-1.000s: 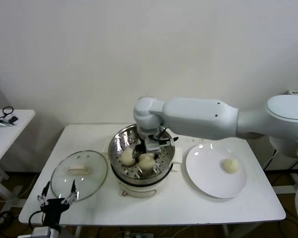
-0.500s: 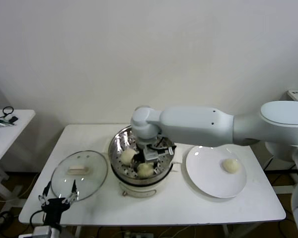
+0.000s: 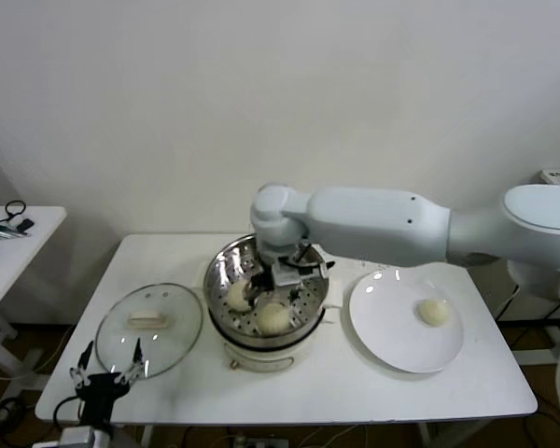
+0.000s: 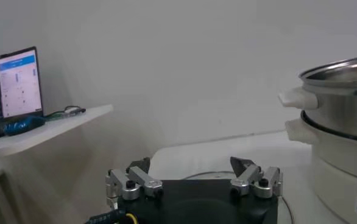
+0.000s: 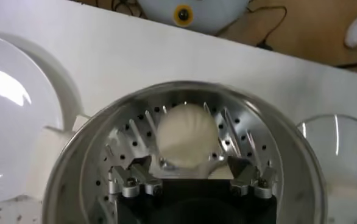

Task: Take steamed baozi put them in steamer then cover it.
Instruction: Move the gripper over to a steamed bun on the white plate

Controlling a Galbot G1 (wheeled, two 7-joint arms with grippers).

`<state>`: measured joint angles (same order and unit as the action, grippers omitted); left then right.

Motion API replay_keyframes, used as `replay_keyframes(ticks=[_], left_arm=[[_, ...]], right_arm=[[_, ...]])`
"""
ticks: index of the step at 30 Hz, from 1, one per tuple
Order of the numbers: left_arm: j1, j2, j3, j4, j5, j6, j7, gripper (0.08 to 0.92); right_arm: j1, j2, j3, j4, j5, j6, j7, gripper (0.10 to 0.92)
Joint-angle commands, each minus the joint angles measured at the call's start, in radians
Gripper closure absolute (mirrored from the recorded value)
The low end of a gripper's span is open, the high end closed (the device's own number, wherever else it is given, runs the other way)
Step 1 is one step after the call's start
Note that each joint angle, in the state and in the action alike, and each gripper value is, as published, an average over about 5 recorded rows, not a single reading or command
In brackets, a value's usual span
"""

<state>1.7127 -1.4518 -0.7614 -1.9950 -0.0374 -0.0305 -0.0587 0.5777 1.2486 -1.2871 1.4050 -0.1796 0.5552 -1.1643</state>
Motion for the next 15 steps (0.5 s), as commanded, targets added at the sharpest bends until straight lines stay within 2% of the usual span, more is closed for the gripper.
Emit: replay_keyframes(ticks=[1, 5, 9, 12, 15], left_arm=[[0.005, 0.004, 0.0, -0.005, 0.0, -0.002, -0.001, 0.177], [0.006, 0.008, 0.002, -0.009, 0.0, -0.003, -0.001, 0.177], [0.006, 0.008, 0.004, -0.012, 0.001, -0.004, 0.0, 0.177], [0.01, 0.008, 0.005, -0.016, 0.003, -0.004, 0.01, 0.177], [0.021, 0.01, 0.004, -0.022, 0.005, -0.008, 0.029, 0.177]], right_arm=[[0.144, -0.182, -0.06, -0.031, 0.152, -0.204, 0.104, 0.203], [0.209, -0.274, -0.154, -0.037, 0.324, -0.458, 0.217, 0.203], [0.217, -0.366, -0.179, -0.029, 0.526, -0.727, 0.181, 0.203], [0.183, -0.439, -0.166, -0.028, 0.618, -0.809, 0.159, 0.203], [0.124, -0.514, -0.142, -0.035, 0.59, -0.826, 0.133, 0.203]])
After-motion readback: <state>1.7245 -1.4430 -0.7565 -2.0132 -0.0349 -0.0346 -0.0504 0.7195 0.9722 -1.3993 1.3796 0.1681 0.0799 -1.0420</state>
